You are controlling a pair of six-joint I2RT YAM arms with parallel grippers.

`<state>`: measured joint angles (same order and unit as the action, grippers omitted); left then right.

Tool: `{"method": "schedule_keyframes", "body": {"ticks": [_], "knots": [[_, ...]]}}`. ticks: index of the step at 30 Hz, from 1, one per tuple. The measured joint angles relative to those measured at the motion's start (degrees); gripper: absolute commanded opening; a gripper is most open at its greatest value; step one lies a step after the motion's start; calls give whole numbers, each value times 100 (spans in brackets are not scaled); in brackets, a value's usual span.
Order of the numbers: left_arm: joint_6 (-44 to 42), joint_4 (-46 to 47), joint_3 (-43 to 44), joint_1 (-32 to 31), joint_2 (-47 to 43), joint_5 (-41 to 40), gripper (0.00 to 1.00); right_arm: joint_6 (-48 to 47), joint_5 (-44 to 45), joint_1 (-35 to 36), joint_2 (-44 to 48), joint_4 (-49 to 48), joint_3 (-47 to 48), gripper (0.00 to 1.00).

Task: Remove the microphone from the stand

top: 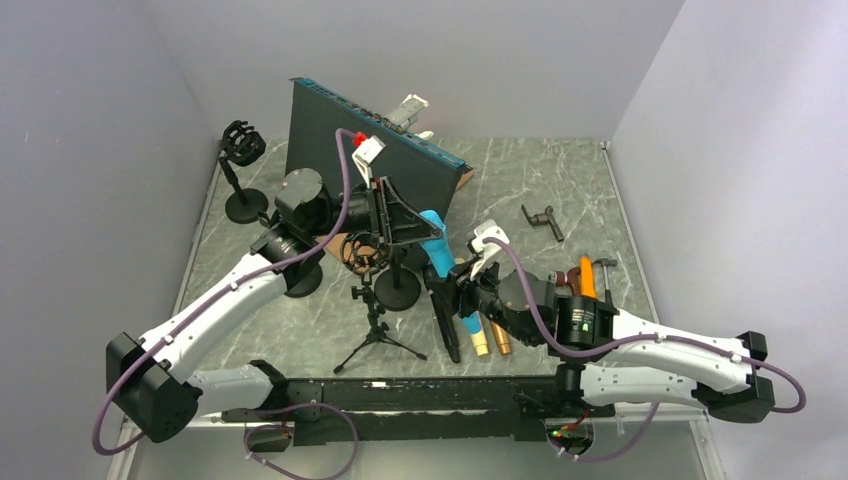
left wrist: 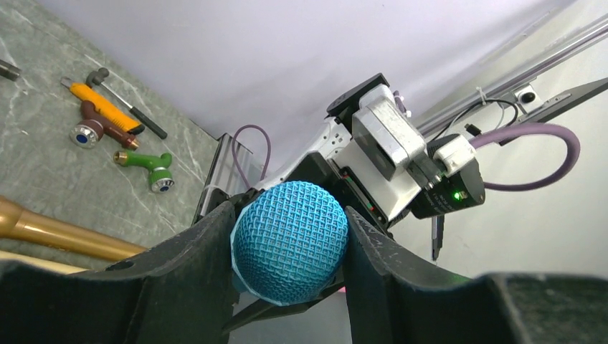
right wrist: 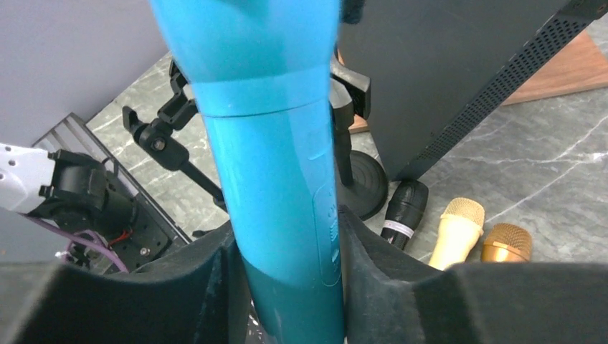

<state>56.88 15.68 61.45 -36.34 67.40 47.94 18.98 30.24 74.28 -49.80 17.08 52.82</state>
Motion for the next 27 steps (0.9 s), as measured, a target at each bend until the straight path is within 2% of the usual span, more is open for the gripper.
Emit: {"method": "schedule_keyframes", "body": {"ticks": [2, 3, 4, 5, 6, 7, 11, 15, 21, 24, 27], "knots": [[11, 74, 0, -61, 81, -44, 0, -42, -81, 0, 55, -55, -101, 14], [55, 94, 0, -94, 138, -61, 9, -55, -98, 22, 72, -79, -153, 6], [85, 96, 0, -111, 192, -44, 24, -37, -70, 26, 96, -85, -214, 0], [63, 92, 0, -116, 245, -24, 43, -48, -37, 17, 118, -72, -254, 0], [26, 79, 7, -116, 282, -15, 55, -48, 24, 0, 127, -61, -286, 0], [-37, 55, 7, -122, 297, -9, 58, -44, 101, 4, 127, -35, -306, 0], [-647, -619, 114, -160, 184, -317, 61, 13, 551, 24, 120, 142, -354, 0], [-1582, -1919, 505, -142, -280, -890, 60, 385, 1440, -308, 334, 667, -634, 0], [-2804, -2966, 911, -94, -1576, -2269, 54, 671, 1349, -2035, 356, 1263, -964, 0], [-3154, -3106, 769, -87, -2199, -2782, 53, 715, 879, -2986, -96, 1384, -997, 0], [-3407, -3171, 573, -87, -2708, -3185, 56, 728, 400, -3759, -992, 1471, -922, 0]]}}
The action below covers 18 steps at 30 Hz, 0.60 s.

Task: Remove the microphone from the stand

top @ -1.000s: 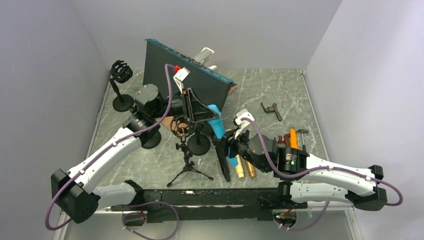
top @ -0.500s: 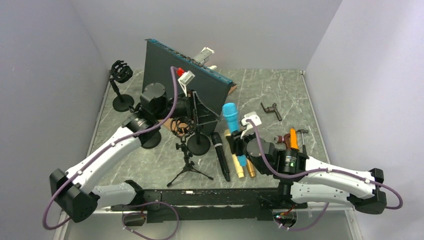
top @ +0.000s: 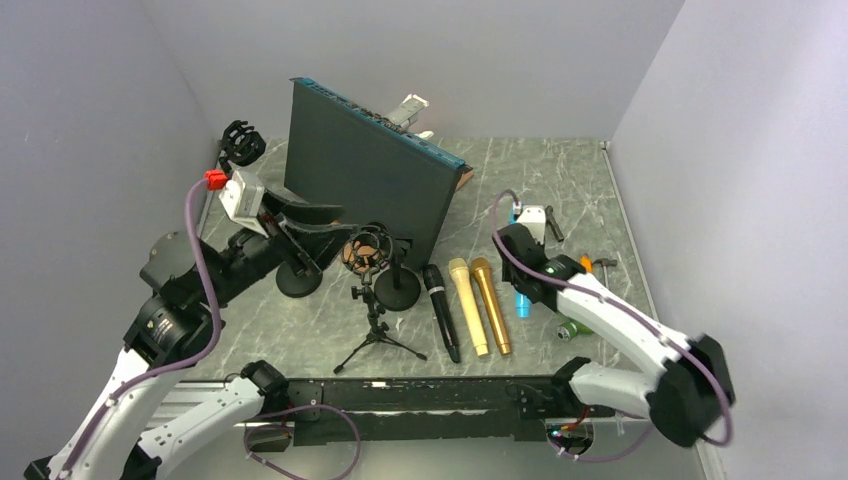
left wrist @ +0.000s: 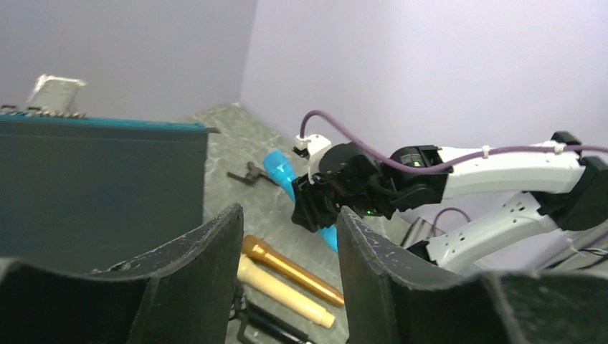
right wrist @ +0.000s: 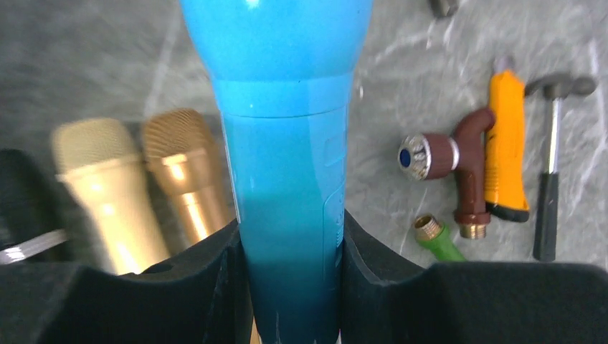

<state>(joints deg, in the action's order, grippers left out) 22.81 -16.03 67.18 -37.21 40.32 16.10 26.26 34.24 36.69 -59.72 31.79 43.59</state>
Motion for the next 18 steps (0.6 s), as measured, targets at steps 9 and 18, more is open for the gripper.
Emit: {"method": "schedule_keyframes", "body": {"ticks": [9, 18], "knots": [[-369, -730, -503, 0, -236, -533, 64, -15, -1051, -638, -1963, 122, 111, 0], [-450, -1552, -511, 0, -223, -404, 75, -52, -1331, -719, -2483, 52, 184, 15]]}}
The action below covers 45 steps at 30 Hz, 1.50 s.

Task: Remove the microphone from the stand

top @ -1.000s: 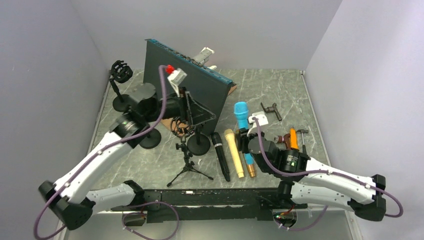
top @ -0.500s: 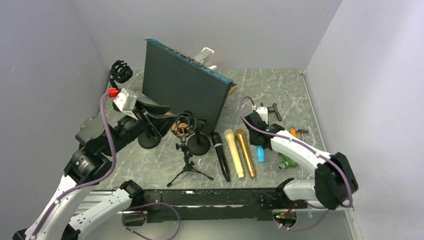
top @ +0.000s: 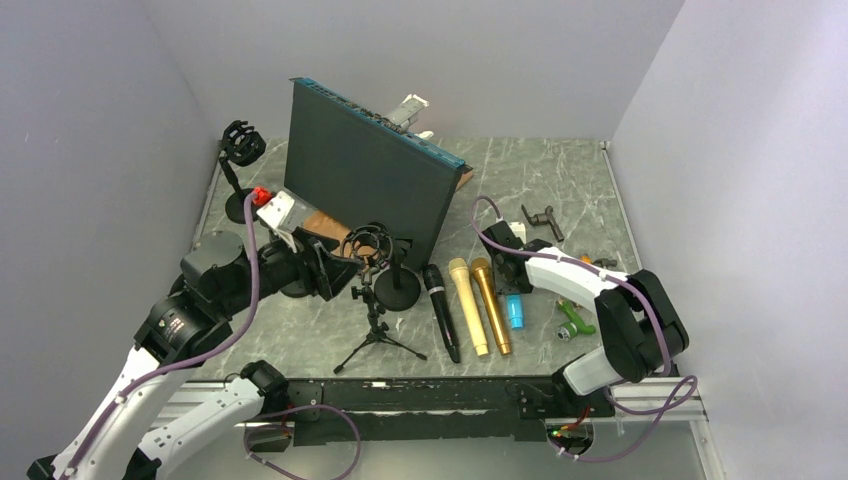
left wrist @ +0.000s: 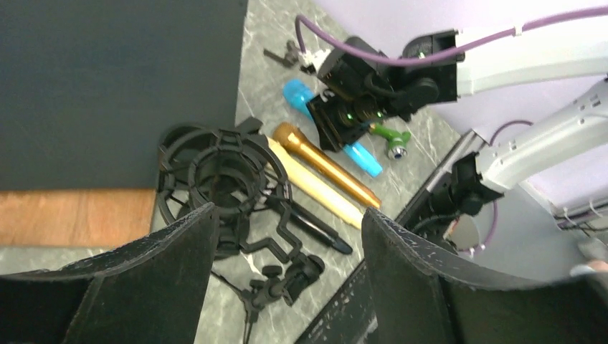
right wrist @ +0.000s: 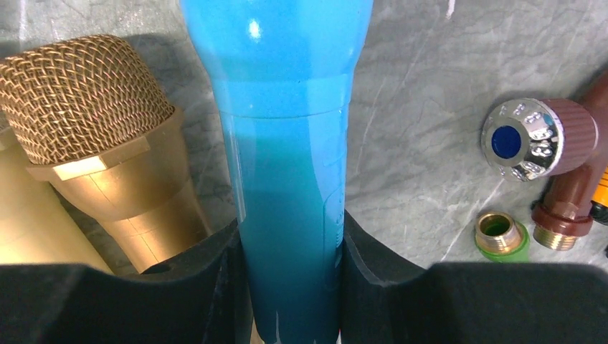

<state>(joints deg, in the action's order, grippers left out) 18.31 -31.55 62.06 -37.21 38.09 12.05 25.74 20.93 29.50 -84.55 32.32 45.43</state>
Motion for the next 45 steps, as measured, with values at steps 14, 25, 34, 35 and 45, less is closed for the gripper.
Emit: {"method": "schedule_keyframes", "body": {"ticks": [14, 25, 34, 35, 45], "knots": [[234, -885, 164, 7, 249, 428, 73, 24, -160, -105, -92, -293, -20, 51], [435, -953, -68, 7, 417, 737, 67, 20, -219, -125, 48, -457, -94, 61], [378, -1016, -197, 11, 688, 874, 60, -116, -503, -125, 1073, -595, -376, 77], [354, -1025, -197, 11, 717, 898, 58, -151, -546, -125, 1255, -612, -398, 79], [35, -1248, -197, 11, 575, 820, 65, -437, -1836, 149, 2312, -1244, -601, 94]]}}
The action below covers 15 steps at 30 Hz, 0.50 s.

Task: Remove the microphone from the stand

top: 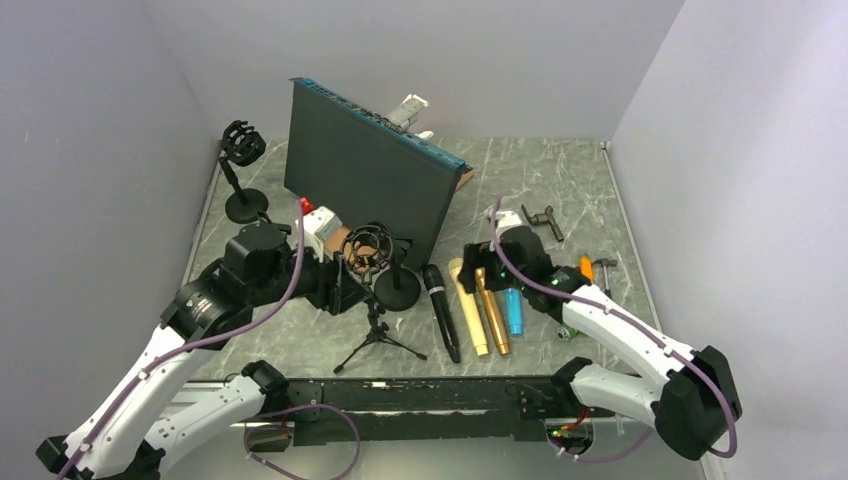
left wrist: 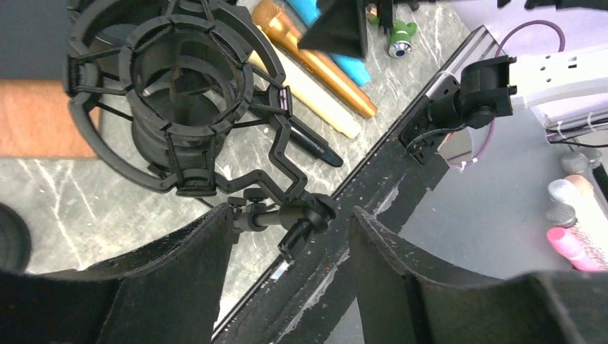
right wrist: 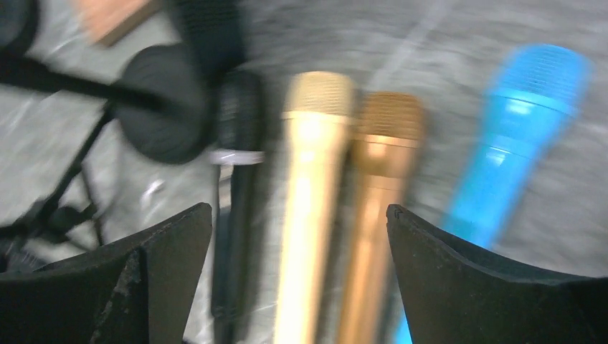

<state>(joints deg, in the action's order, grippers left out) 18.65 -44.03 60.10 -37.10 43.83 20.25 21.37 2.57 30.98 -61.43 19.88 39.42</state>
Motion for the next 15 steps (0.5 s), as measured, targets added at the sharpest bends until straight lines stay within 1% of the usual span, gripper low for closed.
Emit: {"method": "schedule_keyframes", "body": {"ticks": [2, 4, 6, 7, 10, 11, 15], "knots": [[-81, -2, 2, 0, -131, -70, 65, -103, -258, 455, 111, -348, -122, 95], [-146, -4, 4, 0, -243, -125, 66, -238, -417, 1110, 153, -748, -223, 94], [-212, -9, 4, 0, -369, -236, 66, -387, -494, 1899, 103, -1283, -313, 92], [-243, -13, 7, 0, -420, -282, 66, -426, -518, 2120, 61, -1443, -330, 90], [-302, -48, 50, 0, -603, -531, 67, -516, -293, 2841, -205, -2232, -481, 82], [-317, -50, 79, 0, -704, -662, 67, -538, -140, 3121, -372, -2592, -590, 81], [-396, -44, 157, 0, -1045, -1113, 68, -667, 476, 3871, -1075, -3178, -752, 72]]}}
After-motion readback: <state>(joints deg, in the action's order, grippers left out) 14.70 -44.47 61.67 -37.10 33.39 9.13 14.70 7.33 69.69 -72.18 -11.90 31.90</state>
